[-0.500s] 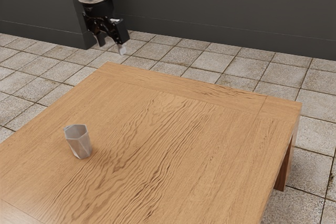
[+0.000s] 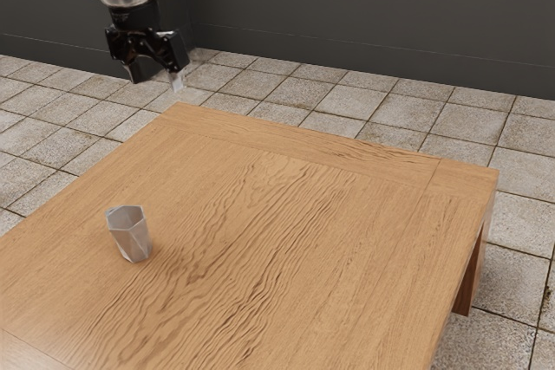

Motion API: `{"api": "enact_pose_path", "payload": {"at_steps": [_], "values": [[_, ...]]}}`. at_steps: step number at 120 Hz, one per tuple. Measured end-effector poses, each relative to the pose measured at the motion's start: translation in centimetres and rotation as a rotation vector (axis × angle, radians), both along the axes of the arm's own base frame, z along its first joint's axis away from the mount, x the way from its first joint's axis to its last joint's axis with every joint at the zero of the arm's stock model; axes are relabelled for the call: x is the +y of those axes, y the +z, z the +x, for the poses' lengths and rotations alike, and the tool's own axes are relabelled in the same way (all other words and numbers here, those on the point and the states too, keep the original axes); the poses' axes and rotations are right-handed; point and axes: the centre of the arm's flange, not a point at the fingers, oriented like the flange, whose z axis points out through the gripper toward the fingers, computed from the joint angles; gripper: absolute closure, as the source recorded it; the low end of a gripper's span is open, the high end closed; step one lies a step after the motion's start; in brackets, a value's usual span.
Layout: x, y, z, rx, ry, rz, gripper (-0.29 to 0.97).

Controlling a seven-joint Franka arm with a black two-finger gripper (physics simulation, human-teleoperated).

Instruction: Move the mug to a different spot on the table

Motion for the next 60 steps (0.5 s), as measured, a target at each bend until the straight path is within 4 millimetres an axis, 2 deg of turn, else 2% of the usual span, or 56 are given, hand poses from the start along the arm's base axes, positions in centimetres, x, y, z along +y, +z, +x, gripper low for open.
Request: {"api": "enact_pose_path", "payload": {"at_steps": [9,20,28,33,39,53,60], "values": [[5.0,-0.5,-0.5,0.031,0.146,0.0,0.0],[13.0,-0.9,-2.1,0.056,0.359,-0.005,0.0],[18.9,-2.1,-3.4,0.085,0.518,-0.01,0.0],[21.5,-2.9,-4.1,0.103,0.596,-0.015,0.0],[22.3,-3.8,-4.1,0.119,0.645,-0.024,0.0],[19.3,-6.4,-2.6,0.16,0.669,-0.084,0.0],[19.1,-7.7,-2.5,0.176,0.704,-0.119,0.0]]}}
